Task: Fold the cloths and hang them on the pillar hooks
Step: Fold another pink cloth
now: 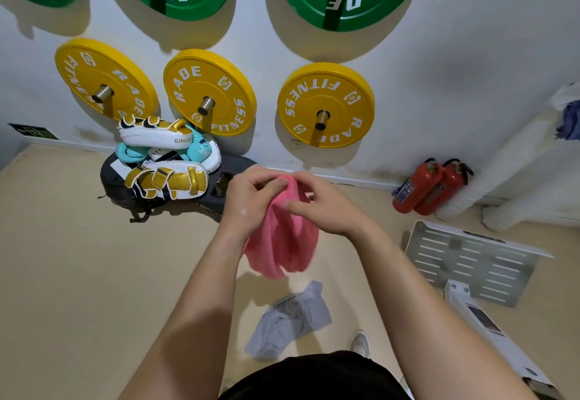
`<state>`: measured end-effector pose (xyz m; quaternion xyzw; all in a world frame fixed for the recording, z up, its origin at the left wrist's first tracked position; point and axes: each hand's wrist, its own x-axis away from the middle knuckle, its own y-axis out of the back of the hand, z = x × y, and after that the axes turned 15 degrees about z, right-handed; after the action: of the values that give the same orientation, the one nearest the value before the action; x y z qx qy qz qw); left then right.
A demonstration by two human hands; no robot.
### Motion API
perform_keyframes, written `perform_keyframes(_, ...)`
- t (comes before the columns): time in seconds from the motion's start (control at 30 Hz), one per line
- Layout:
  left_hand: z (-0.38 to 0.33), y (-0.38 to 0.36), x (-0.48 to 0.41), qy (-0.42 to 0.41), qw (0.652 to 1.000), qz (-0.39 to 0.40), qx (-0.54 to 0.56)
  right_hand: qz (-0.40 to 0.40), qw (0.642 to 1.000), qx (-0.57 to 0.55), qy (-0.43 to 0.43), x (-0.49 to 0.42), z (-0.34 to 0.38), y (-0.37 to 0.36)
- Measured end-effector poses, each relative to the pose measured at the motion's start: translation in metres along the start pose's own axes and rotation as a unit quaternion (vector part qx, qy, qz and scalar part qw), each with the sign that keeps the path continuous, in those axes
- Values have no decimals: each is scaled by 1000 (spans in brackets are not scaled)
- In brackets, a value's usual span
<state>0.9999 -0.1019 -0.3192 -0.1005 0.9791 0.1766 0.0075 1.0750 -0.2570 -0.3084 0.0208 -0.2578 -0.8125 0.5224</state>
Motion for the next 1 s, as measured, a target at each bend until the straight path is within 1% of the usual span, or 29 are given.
perform_keyframes(0.03, 0, -1, 1, -3, 1000, -7, 9, -8, 999, -33, 13, -4, 1, -4)
perform_keyframes(0.1, -2, 0, 5, 14, 998, -37, 51, -38, 998, -35, 23, -7, 1, -5)
perform_keyframes(0.17, -2, -2, 12, 34, 992, -58, 106, -40, 998, -42, 36, -8, 3, -4)
perform_keyframes(0.23, -2, -7, 21, 41, 985, -56, 159, -43, 996, -48, 60, -10, 10, -4)
perform_keyframes(0.3, 4, -16, 32, 46, 978, -42, 200, -68, 993, -57, 80, -14, 18, -3)
perform_keyframes(0.47, 41, -30, 49, 103, 984, -32, 141, -159, 980, -65, 100, -22, 38, 12)
perform_keyframes(0.57, 58, -32, 54, 116, 984, -27, 136, -223, 969, -33, 105, -24, 46, 31)
perform_keyframes(0.67, 67, -36, 60, 119, 985, 0, 122, -265, 956, -5, 124, -25, 54, 50)
perform_keyframes(0.77, 80, -40, 67, 134, 986, 24, 100, -339, 930, 2, 140, -21, 69, 76)
perform_keyframes(0.87, 90, -37, 74, 169, 982, -1, 84, -416, 902, 0, 117, -11, 70, 103)
perform_keyframes(0.9, 90, -33, 73, 165, 984, -15, 67, -421, 902, 19, 97, -6, 64, 107)
perform_keyframes(0.93, 87, -29, 72, 154, 987, -24, 41, -404, 911, 52, 70, -3, 55, 106)
perform_keyframes(0.97, 81, -25, 69, 136, 990, -24, 12, -360, 927, 92, 37, -1, 42, 99)
perform_keyframes(1.0, 71, -22, 65, 118, 993, -15, -16, -294, 947, 132, -1, 0, 26, 86)
